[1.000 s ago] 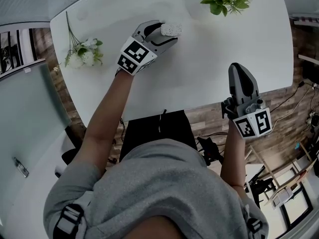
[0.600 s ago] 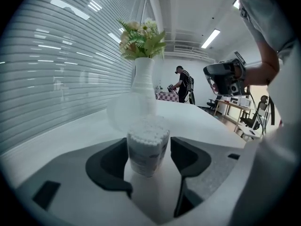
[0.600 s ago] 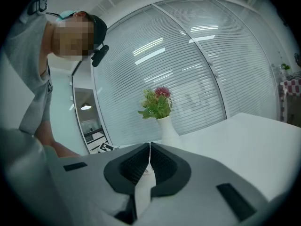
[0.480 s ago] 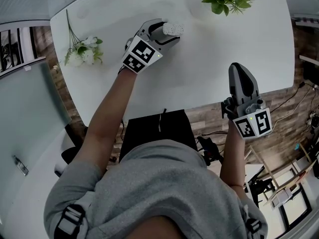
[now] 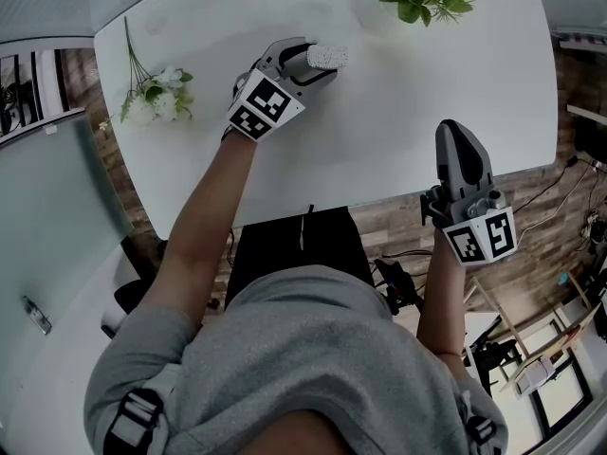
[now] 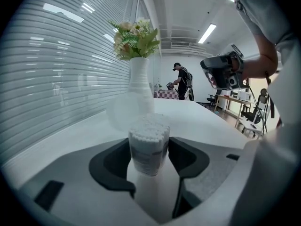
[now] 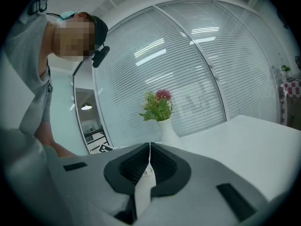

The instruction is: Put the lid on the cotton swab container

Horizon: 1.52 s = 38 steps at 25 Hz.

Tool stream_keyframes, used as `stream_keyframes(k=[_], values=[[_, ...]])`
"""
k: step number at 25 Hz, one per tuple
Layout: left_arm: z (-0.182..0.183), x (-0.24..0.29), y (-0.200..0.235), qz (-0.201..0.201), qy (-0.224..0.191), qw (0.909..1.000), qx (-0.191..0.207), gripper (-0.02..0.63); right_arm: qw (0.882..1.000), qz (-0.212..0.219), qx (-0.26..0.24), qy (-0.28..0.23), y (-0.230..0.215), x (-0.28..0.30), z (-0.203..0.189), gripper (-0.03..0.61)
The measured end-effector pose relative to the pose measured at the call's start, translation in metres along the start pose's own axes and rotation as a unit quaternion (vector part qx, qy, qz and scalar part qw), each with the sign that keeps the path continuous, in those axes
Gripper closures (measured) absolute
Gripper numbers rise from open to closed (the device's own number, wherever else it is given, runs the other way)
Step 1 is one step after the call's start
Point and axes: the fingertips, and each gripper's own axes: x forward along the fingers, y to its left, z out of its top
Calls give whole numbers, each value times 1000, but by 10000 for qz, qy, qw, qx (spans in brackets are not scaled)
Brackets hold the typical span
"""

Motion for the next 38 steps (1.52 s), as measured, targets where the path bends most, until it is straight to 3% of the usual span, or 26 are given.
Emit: stream_keyframes(k=[11, 18, 31, 38], values=[[14, -20, 3, -13, -122, 9994, -328, 368, 9998, 82, -92, -137, 5, 1, 13, 552], [17, -35, -5, 23, 57, 10000, -11, 370, 9994, 125, -183, -275, 12, -1, 28, 552], [38, -71, -8, 232, -17, 9997, -6, 370, 9963, 291, -454, -671, 33, -10, 73, 552], [59, -94, -17, 442, -100, 9989, 106, 370, 9918, 590, -801, -807, 56, -13, 97, 552]])
